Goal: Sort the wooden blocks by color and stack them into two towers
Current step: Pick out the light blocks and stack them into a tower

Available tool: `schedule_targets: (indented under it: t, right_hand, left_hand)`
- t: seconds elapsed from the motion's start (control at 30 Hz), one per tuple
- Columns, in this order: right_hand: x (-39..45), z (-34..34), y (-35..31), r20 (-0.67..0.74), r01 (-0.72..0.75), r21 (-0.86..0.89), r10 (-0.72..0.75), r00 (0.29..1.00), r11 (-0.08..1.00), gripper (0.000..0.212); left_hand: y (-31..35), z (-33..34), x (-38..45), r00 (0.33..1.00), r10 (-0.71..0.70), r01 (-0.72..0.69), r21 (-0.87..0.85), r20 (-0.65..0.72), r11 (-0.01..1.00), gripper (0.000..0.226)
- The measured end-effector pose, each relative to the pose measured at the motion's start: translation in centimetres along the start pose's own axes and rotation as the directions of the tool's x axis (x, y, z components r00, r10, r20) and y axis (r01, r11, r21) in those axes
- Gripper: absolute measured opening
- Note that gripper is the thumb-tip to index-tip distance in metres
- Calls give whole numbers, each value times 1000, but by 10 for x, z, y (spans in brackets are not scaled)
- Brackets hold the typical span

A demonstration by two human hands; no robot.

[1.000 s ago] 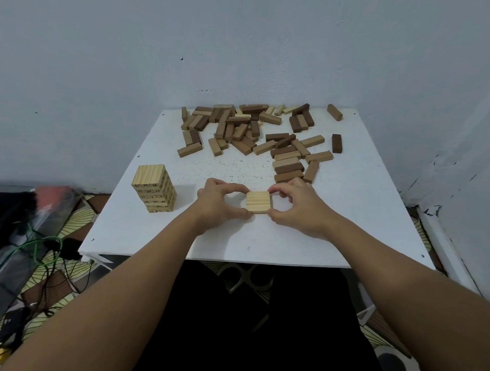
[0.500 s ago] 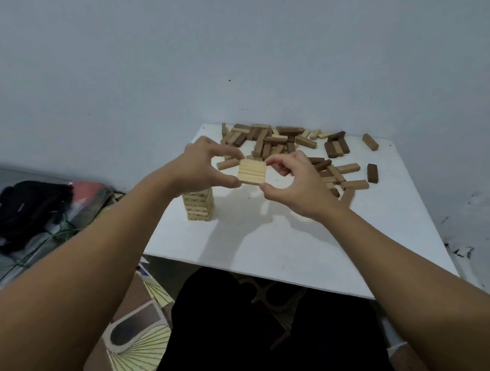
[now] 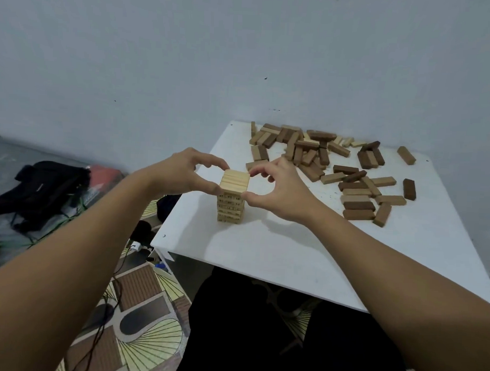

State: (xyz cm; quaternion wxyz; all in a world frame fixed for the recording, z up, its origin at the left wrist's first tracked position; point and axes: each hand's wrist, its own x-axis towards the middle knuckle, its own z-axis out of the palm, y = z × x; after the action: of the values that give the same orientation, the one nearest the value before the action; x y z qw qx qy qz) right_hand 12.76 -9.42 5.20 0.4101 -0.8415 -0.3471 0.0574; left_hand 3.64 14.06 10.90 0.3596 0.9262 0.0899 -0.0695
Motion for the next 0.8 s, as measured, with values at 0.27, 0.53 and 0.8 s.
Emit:
schedule_targets:
  t: [0.27,0.53,0.8]
  right_hand:
    - [4,3,1,69,-27,2,27,997,1000,48]
    - [3,5,3,78,-60,23,58,995,998,49]
    - [6,3,5,103,-62,20,60,993,998,49]
  left_hand:
    - [-14,3,4,1000,-5,7,-90,28,996,45]
    - [-23,6,6,999,-38,43,-192,30,980,50]
    - [-22,9,10,997,-50,62,-195,67,979,67]
